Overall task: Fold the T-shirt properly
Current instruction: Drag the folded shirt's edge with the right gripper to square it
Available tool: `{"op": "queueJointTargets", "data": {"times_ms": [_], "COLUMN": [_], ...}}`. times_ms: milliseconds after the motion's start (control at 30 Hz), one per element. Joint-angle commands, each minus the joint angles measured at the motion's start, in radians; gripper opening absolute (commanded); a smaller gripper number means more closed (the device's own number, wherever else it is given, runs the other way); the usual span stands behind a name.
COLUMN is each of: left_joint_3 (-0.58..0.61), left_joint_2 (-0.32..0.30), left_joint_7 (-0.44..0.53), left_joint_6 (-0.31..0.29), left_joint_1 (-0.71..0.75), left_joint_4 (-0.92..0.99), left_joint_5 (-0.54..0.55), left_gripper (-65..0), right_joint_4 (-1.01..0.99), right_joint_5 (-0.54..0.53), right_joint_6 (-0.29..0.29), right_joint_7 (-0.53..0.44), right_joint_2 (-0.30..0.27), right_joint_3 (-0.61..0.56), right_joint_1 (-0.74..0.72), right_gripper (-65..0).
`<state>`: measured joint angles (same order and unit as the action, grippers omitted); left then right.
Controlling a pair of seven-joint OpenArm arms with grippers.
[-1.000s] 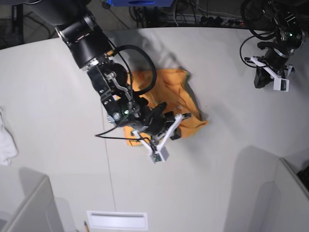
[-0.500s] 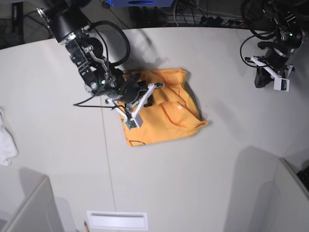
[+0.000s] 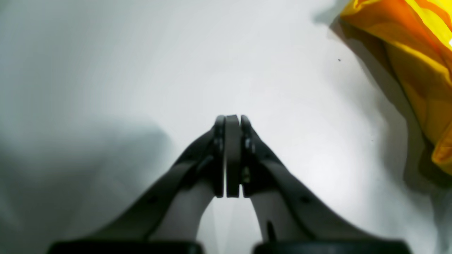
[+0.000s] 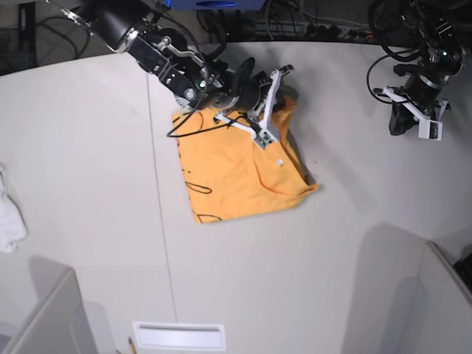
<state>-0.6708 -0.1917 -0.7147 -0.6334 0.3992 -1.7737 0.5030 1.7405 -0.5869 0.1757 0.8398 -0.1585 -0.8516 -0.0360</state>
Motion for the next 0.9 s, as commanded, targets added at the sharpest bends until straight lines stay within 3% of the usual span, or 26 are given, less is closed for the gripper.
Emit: {"op": "queueJointTargets", "data": {"times_ms": [0, 133, 267, 333, 467, 600, 867], "left_joint_3": [-0.007, -0.007, -0.013, -0.043, -0.074, -0.076, -0.070], "left_joint_2": [-0.015, -0.015, -0.015, -0.013, -0.013, -0.013, -0.012], "left_joint_7": [0.022, 0.022, 0.022, 0.022, 0.022, 0.022, 0.022], "left_joint_6": [-0.007, -0.007, -0.007, -0.010, -0.010, -0.010, -0.010], "left_joint_1": [-0.001, -0.001, -0.007, -0.006, -0.009, -0.007, -0.013], "left_joint_4": [-0.019, -0.021, -0.019, -0.021, -0.021, -0.021, -0.022], "left_joint_5": [0.016, 0.018, 0.019, 0.021, 0.021, 0.021, 0.023], "left_gripper": [-65.0, -65.0, -65.0, -65.0, -65.0, -65.0, -65.0], "right_joint_4": [0.013, 0.071, 0.172, 0.161, 0.052, -0.023, -0.150], "right_joint_5": [-0.003, -0.005, -0.005, -0.003, -0.003, -0.003, -0.002], "right_joint_6": [-0.003, 0.000, 0.071, 0.098, 0.101, 0.101, 0.100], "right_joint_7": [-0.017, -0.014, -0.012, -0.021, -0.023, -0.076, -0.099], "right_joint_2": [0.010, -0.011, -0.020, -0.020, -0.016, -0.013, 0.109], "right_joint_3": [0.004, 0.022, 0.084, 0.104, 0.116, 0.061, -0.057], "right_joint_1": [-0.020, -0.028, -0.023, -0.040, -0.080, -0.097, -0.109], "right_gripper": [-65.0, -65.0, -65.0, -65.0, -65.0, -65.0, -65.0]}}
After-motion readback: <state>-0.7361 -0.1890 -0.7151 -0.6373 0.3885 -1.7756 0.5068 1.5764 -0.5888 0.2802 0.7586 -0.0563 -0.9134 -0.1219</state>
